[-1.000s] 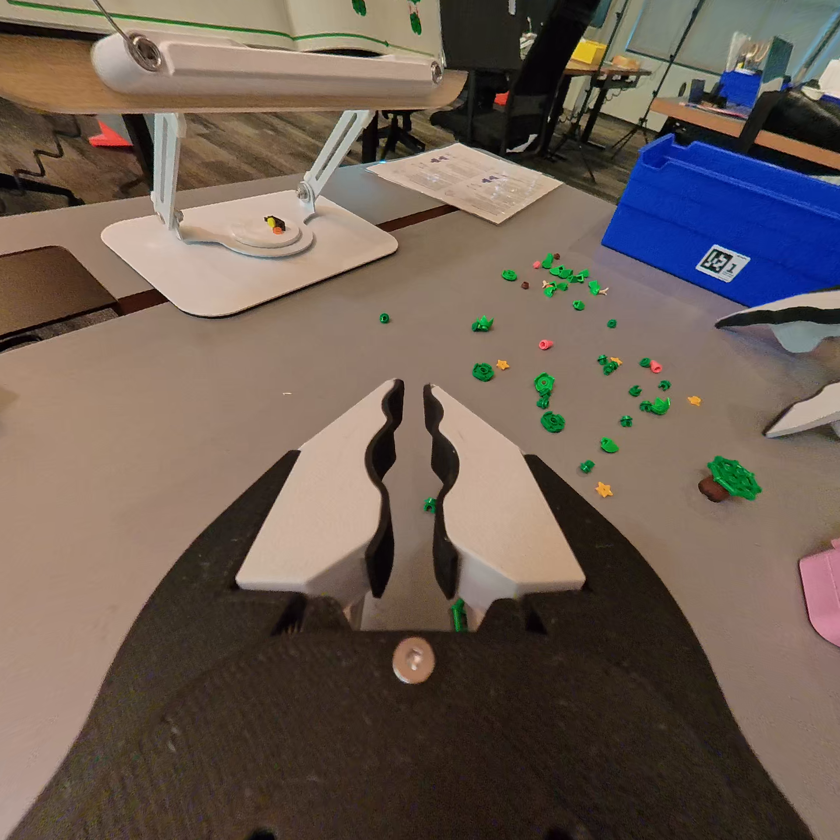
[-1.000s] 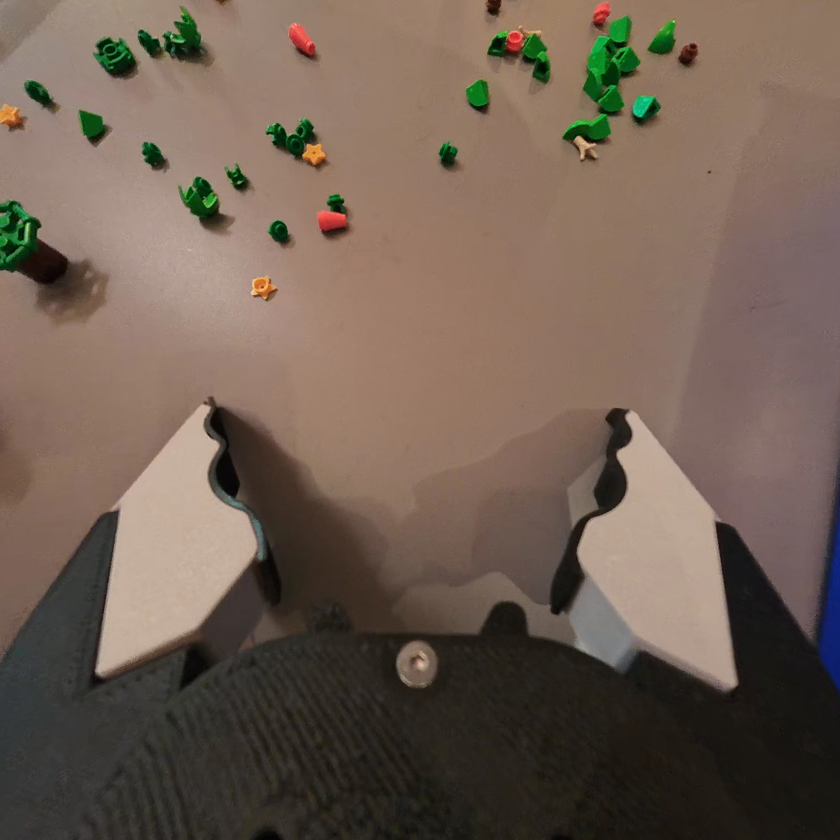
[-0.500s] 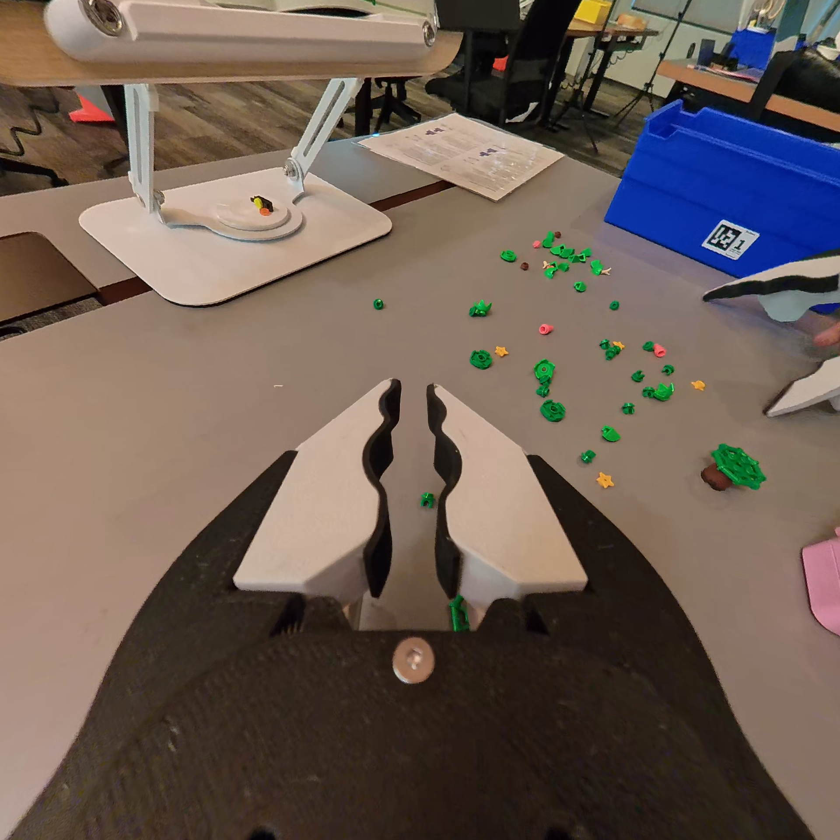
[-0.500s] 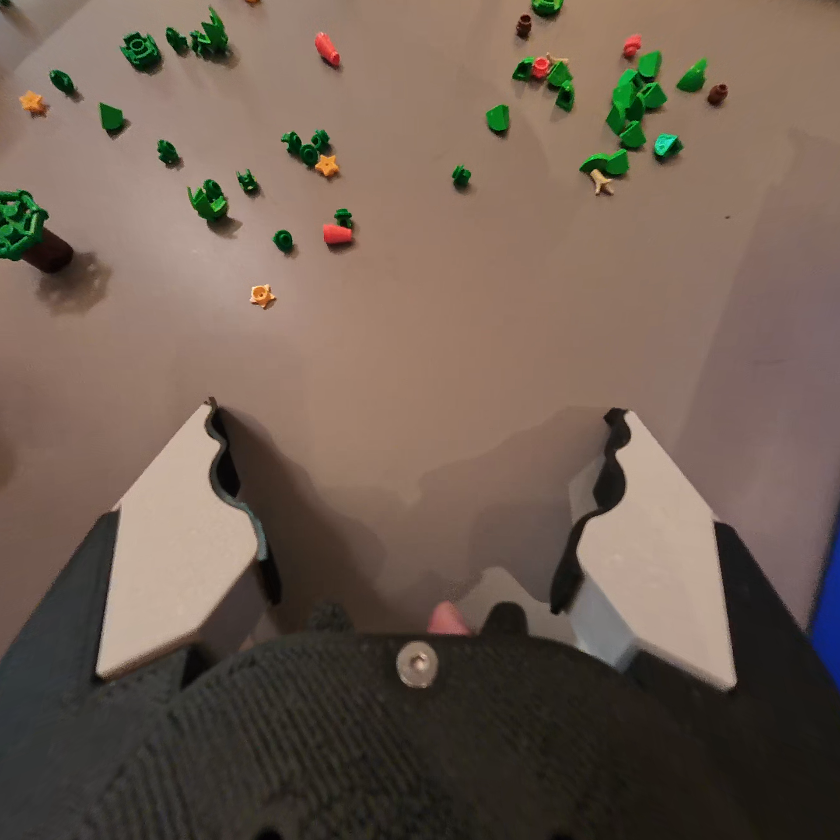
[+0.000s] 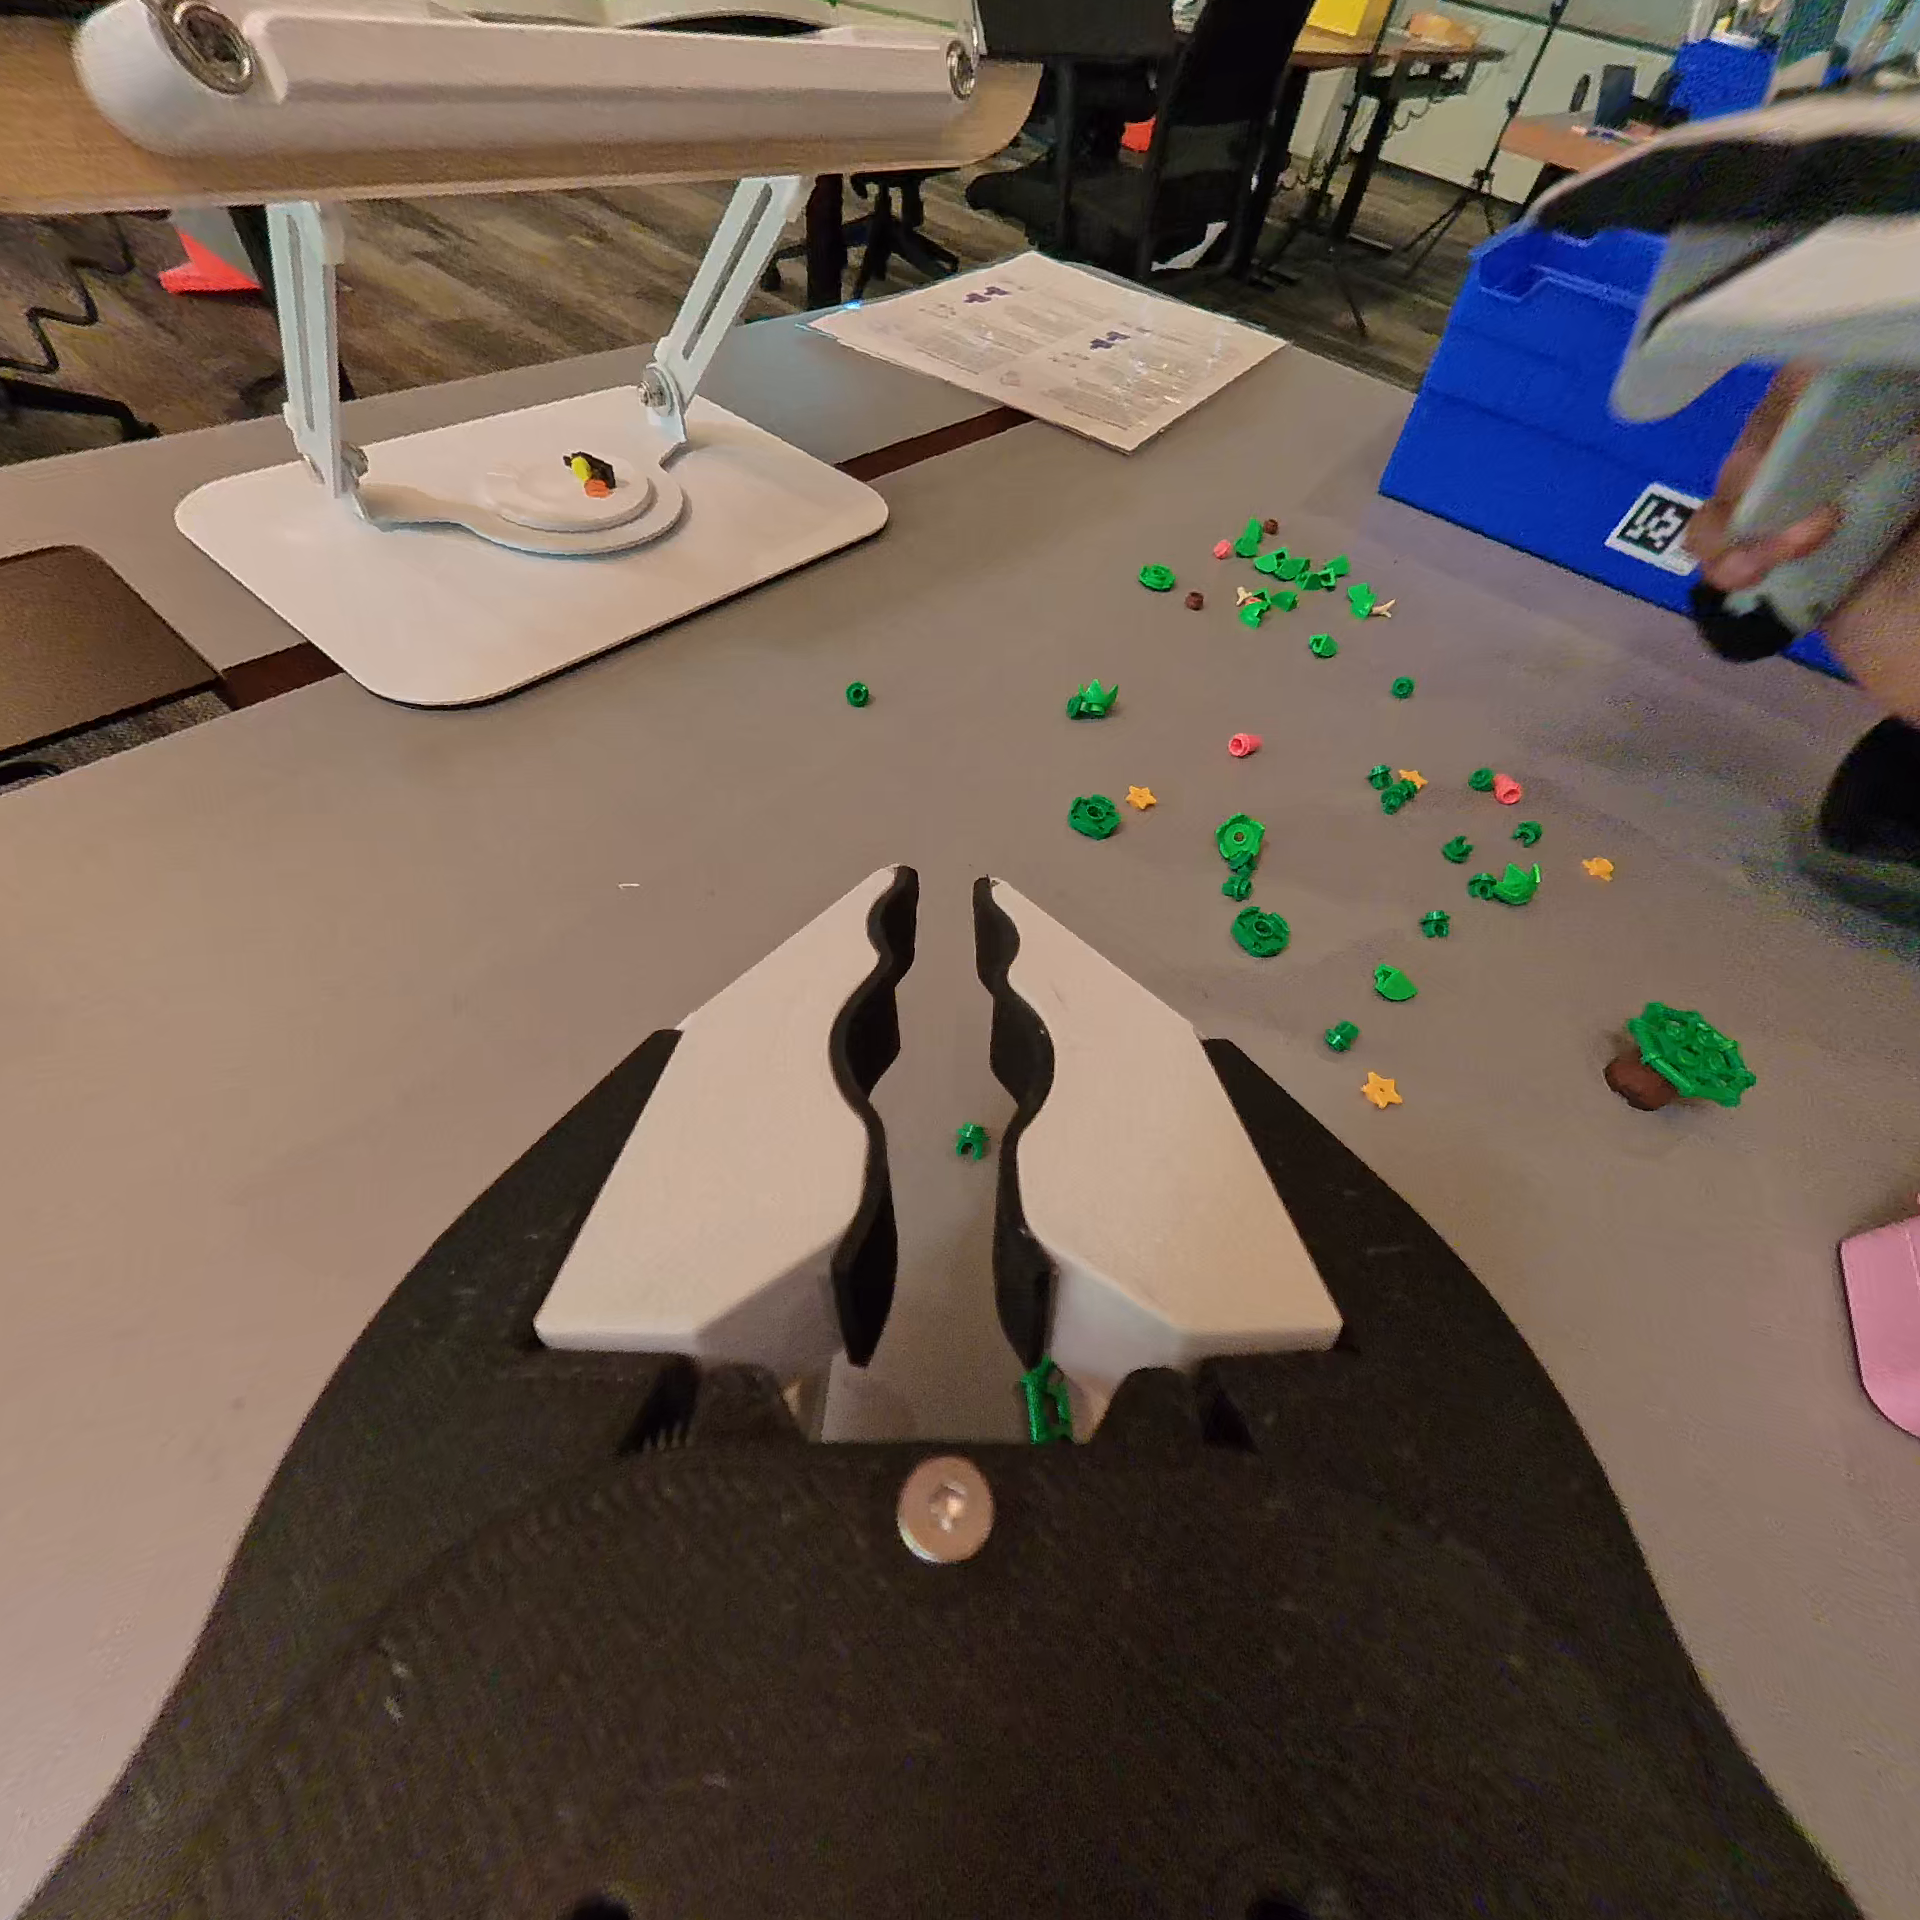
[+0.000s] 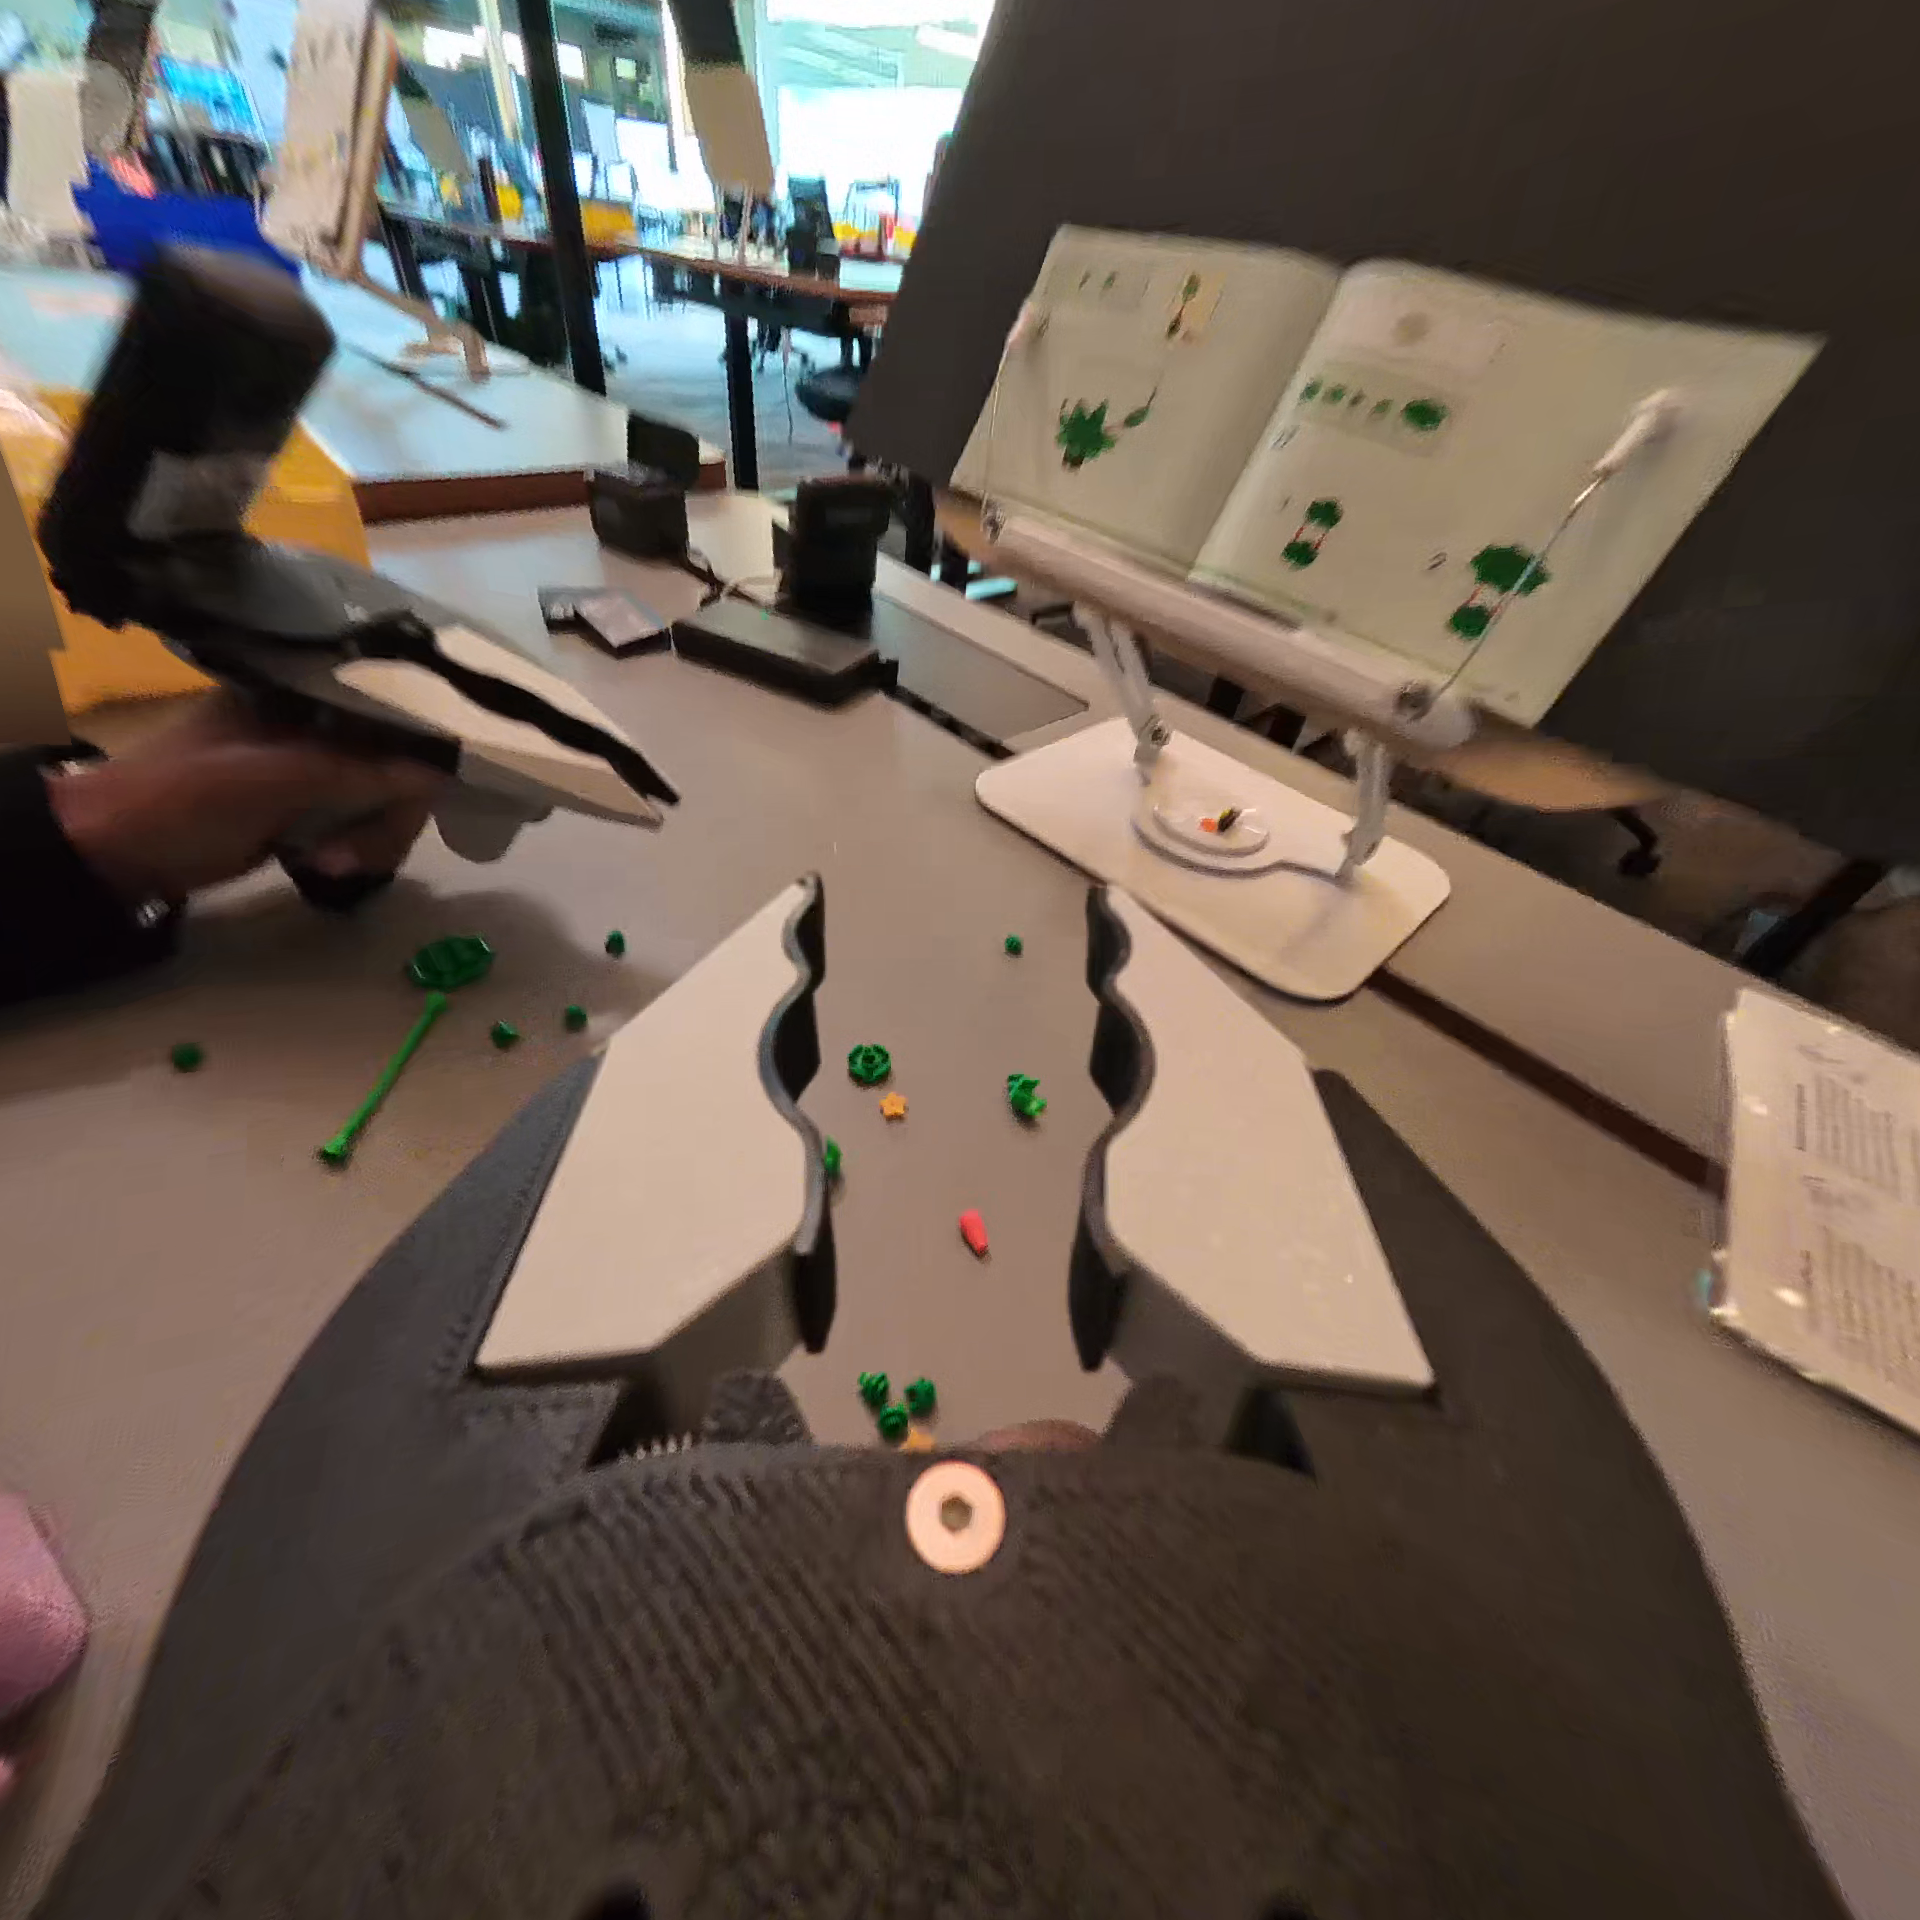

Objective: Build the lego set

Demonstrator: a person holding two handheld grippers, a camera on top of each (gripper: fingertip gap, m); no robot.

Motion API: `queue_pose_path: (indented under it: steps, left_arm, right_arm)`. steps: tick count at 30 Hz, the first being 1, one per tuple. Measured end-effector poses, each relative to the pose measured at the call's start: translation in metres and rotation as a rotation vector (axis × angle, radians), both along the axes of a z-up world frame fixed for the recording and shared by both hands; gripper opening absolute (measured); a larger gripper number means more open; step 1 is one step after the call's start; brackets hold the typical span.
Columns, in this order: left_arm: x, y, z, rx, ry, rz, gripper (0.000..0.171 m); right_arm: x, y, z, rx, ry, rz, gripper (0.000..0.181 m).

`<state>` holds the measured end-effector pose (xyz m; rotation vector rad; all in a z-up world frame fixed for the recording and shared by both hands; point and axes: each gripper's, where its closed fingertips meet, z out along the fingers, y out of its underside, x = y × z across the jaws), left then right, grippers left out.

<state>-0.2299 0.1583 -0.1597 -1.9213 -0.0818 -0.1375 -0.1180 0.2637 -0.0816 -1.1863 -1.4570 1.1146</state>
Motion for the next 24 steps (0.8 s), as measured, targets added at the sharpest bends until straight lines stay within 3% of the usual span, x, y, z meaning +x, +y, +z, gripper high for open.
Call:
queue_pose_path:
  steps: [5,8,17,24]
  left_arm:
    - [0.003,0.001,-0.003,-0.019,0.022,-0.013,0.007]
    - [0.008,0.003,-0.006,-0.043,0.061,-0.028,0.007]
    - [0.014,0.003,-0.007,-0.047,0.084,-0.061,0.008]
    - [0.056,-0.010,0.004,0.036,0.086,-0.359,0.006]
  right_arm:
    - [0.008,-0.017,-0.053,0.048,-0.112,0.049,0.043]
    - [0.009,-0.023,-0.046,0.045,-0.061,0.069,0.031]
    - [0.014,-0.064,-0.067,0.041,-0.205,0.243,0.019]
    - [0.017,-0.077,-0.075,-0.025,-0.265,0.312,0.015]
